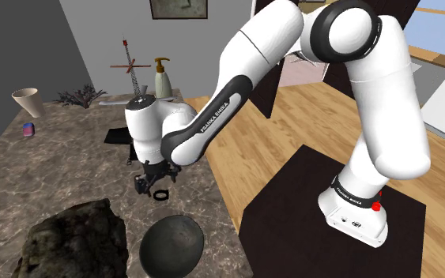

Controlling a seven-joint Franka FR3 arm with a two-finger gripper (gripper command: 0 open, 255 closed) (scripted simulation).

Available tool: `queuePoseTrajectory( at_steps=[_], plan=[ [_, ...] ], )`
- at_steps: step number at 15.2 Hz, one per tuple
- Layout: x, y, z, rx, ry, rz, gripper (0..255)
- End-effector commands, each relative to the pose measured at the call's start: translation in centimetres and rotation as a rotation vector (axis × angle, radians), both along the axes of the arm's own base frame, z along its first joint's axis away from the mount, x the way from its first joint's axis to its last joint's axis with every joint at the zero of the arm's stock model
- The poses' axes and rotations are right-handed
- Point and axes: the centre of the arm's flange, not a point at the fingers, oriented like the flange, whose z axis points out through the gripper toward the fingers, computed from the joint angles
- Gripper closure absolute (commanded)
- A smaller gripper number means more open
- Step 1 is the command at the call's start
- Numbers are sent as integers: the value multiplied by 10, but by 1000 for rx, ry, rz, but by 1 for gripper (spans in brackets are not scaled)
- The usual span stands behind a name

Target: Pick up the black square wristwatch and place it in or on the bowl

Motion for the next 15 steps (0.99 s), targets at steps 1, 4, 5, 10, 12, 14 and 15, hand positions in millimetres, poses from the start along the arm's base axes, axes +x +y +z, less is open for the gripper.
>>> queuePoseTrajectory(
  at_steps=[1,4,5,10,12,14,15],
  plan=[
    [3,7,-11,-2,-3,-2,0],
    [3,7,-27,-2,-3,-2,0],
    [3,7,-32,-2,-3,-2,0],
    [3,7,-45,-2,-3,-2,0],
    [3,7,-45,-2,-3,-2,0],
    [3,7,-45,-2,-3,-2,0],
    [3,7,-45,-2,-3,-2,0]
  ],
)
